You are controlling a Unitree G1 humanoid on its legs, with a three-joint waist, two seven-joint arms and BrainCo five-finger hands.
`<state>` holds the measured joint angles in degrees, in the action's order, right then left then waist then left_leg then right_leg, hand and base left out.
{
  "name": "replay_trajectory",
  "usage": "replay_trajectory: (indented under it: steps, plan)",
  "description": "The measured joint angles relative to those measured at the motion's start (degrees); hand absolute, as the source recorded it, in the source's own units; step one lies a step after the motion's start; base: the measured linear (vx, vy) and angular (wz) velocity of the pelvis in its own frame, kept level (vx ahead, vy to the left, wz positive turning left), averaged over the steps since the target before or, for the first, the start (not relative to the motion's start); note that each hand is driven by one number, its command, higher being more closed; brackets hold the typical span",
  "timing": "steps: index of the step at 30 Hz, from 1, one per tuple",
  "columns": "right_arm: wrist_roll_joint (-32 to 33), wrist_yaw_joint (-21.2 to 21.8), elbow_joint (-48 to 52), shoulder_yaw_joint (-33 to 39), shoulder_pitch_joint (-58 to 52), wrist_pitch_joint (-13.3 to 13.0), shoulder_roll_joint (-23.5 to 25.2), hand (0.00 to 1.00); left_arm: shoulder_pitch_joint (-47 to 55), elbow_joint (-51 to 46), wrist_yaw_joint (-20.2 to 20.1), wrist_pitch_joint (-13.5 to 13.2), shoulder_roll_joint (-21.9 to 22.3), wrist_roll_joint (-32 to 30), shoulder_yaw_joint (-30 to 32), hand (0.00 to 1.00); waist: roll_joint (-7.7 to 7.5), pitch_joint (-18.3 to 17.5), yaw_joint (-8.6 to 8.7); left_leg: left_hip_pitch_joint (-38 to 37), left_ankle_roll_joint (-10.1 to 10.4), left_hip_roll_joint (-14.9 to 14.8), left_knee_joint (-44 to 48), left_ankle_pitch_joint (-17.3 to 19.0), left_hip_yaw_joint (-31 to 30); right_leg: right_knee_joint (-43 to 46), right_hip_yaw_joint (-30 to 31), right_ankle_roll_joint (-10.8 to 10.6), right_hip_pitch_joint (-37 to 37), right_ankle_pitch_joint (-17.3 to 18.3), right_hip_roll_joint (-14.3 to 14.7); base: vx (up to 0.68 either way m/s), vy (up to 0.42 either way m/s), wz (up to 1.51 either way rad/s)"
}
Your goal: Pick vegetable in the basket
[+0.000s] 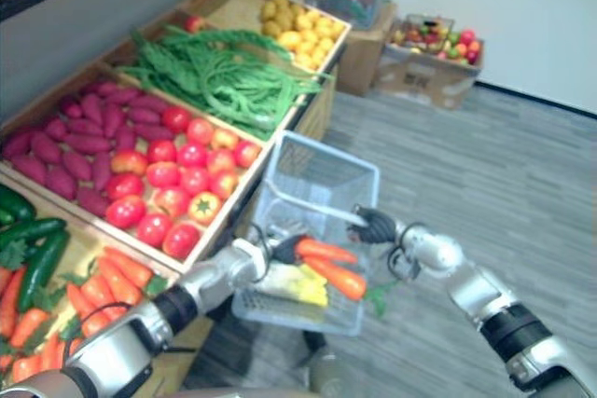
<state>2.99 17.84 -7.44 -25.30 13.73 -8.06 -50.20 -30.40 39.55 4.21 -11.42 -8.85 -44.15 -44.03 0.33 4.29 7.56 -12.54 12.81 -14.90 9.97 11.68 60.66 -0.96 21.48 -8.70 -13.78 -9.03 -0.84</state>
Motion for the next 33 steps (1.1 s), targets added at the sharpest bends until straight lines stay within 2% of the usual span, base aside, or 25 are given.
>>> replay_trajectory:
  steps: [5, 10, 17, 24, 28, 30, 32, 33]
  plan:
    - [1.38, 0.14, 0.00, -0.01, 1.09, 0.29, -0.01, 1.00, -1.79, 3.78, 0.07, 2.16, 2.06, -2.13, 2.21, 0.00, -0.05, 0.96, 0.20, -0.69, 0.00, 0.43, -0.78, 0.00, 1.15, 0.08, 1.14, -0.13, -0.11, -0.08, 0.36, -0.05, -0.044, -0.11]
    - [2.15, 0.23, 0.00, -0.01, 1.09, 0.40, -0.01, 1.00, -2.16, 4.26, 0.06, 3.16, 2.44, -2.15, 3.95, 0.00, 0.03, 2.00, 0.44, -0.75, 0.01, 0.45, -0.89, -0.01, 1.32, 0.06, 1.32, -0.13, -0.19, -0.08, 0.51, -0.05, -0.047, -0.02]
    - [2.32, 0.38, -0.11, -0.01, 1.09, 0.57, 0.00, 1.00, -3.55, 6.31, 0.00, 3.20, 2.83, -2.15, 3.95, 0.00, 0.04, 2.59, 0.43, -0.71, -0.02, 0.70, -1.02, -0.03, 0.79, 0.05, 1.10, -0.14, -0.11, -0.09, 0.28, -0.05, -0.043, 0.02]
    - [2.33, 0.39, -0.42, 0.12, -0.43, 0.57, 0.59, 1.00, -3.55, 5.95, -0.10, 3.18, 3.59, -2.10, 3.52, 0.00, 0.08, 2.76, 0.47, -0.45, -0.22, 1.40, -1.91, -0.31, -1.99, -0.30, -1.01, -0.19, 1.19, -0.10, -1.30, -0.07, -0.045, 0.17]
    - [2.32, 1.19, -3.15, 1.67, -2.93, 0.66, 2.60, 1.00, -3.55, -4.58, -0.64, 2.00, 3.68, -1.35, -1.81, 0.00, -0.05, 2.84, -0.09, 1.38, -0.90, 1.41, -1.88, -0.69, -5.92, -0.61, -4.57, -0.22, 2.13, -0.06, -3.08, -0.09, -0.074, 0.54]
    - [2.12, 1.10, -5.67, 5.63, -5.27, 1.61, 4.61, 1.00, -3.22, -10.28, -2.59, 0.76, 3.41, 1.40, -5.68, 0.00, -0.09, 2.85, -0.58, 2.60, -1.48, 1.29, -1.83, -1.08, -9.24, -0.72, -7.70, -0.35, 3.05, 0.08, -4.28, -0.08, -0.080, 0.69]
    - [1.82, 1.18, -6.87, 8.39, -7.20, 1.59, 5.67, 1.00, -2.76, -12.96, -3.47, 1.29, 2.84, 2.78, -6.85, 0.00, -0.15, 2.86, -0.96, 3.63, -1.77, 1.19, -1.77, -1.27, -11.44, -0.72, -9.84, -0.37, 3.61, 0.10, -5.01, -0.06, -0.053, 0.63]
    - [0.95, 0.62, -8.99, 11.16, -8.91, 1.56, 7.48, 1.00, -2.06, -18.42, -3.98, 0.21, 1.36, 5.45, -8.26, 0.00, -0.34, 2.88, -1.67, 4.45, -2.11, 1.19, -1.75, -1.47, -13.14, -0.72, -11.51, -0.37, 3.96, 0.11, -5.51, -0.09, -0.077, 0.72]
